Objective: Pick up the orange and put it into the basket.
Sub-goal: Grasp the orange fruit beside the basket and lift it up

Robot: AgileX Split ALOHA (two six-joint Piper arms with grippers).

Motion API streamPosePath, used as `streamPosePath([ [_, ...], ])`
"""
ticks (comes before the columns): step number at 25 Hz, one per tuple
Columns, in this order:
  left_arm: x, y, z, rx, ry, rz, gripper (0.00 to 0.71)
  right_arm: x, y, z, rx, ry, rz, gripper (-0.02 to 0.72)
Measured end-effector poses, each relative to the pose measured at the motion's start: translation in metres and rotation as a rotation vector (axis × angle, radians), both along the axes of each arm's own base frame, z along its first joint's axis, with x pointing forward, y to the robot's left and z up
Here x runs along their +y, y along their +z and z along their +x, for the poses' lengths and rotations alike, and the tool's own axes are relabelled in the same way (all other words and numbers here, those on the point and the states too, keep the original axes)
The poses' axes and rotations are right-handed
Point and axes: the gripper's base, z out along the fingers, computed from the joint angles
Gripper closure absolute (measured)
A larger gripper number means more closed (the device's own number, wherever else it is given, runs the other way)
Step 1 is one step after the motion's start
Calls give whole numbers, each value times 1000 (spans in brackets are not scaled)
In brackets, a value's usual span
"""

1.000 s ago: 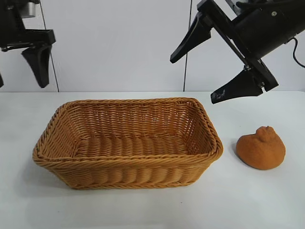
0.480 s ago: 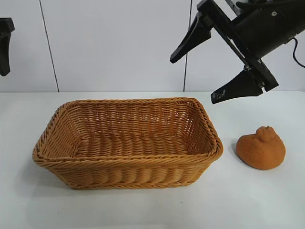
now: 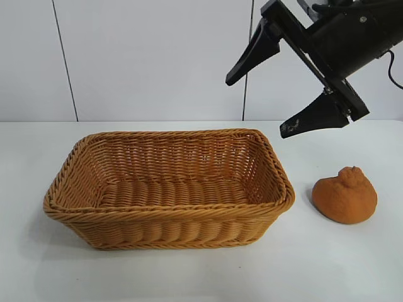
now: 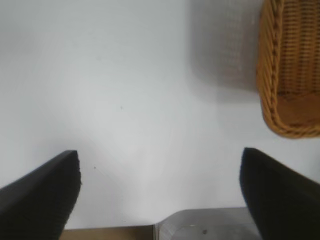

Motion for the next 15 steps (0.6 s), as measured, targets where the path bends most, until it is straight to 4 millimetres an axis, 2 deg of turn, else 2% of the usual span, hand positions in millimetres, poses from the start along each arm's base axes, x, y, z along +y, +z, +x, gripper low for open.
streamPosePath([
  [7,1,-17,-82,-89,-9,7,92,0,0,0,1,1,0,21],
  [15,1,-45,-149,-276,-3,8,92,0,0,0,1,2,0,21],
])
